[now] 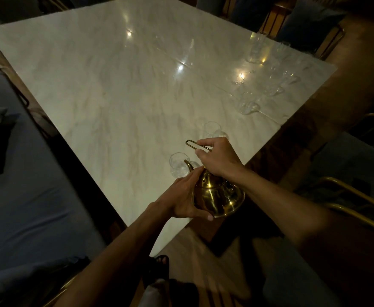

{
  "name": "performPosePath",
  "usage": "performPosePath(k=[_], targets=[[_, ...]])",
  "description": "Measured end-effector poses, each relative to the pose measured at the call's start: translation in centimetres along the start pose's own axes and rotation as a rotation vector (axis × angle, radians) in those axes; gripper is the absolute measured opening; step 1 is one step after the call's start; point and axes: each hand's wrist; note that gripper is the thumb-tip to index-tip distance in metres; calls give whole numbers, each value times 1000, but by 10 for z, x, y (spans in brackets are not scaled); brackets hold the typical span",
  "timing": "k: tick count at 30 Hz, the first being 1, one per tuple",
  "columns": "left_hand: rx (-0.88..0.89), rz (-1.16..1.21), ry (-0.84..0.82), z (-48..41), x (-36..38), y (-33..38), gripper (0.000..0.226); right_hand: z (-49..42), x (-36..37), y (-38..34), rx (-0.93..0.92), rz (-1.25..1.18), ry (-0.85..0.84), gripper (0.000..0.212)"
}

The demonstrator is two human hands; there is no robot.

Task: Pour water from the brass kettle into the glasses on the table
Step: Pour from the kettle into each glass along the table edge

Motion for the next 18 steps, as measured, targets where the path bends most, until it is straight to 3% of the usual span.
performPosePath(k=[18], targets=[[27,-30,12,2,-3,8,131,2,-3,3,-21,-11,12,39]])
Point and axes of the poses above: each hand's wrist, its own z-axis away from the middle knuckle, its own x-axis out of the palm, y = z × x, and after that the axes turned 2 degrees about -z, right-handed
